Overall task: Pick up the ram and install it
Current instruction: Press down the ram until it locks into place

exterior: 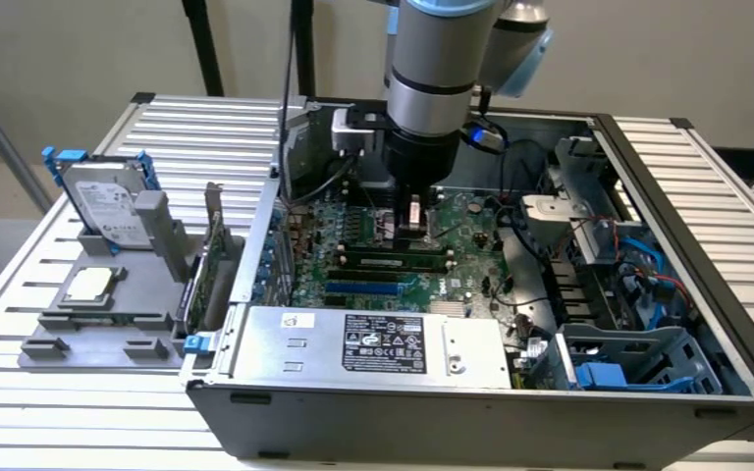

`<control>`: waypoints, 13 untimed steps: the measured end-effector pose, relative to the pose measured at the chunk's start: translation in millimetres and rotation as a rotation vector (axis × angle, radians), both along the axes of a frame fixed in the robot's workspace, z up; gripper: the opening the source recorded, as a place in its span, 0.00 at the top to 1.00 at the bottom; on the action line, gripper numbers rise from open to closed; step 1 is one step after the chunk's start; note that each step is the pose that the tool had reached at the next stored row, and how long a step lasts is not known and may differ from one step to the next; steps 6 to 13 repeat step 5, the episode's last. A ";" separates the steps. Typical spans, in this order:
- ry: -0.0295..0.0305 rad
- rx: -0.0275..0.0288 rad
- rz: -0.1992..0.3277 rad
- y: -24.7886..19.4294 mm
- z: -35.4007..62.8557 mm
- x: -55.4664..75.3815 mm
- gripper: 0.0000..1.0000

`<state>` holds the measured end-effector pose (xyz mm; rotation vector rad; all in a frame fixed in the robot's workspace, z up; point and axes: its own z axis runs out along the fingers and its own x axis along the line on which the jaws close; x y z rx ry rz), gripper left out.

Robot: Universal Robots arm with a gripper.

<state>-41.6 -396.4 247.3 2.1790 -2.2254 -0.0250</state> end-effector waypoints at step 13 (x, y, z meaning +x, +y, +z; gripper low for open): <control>0.0001 -0.0001 0.000 0.0 0.1 0.0 0.89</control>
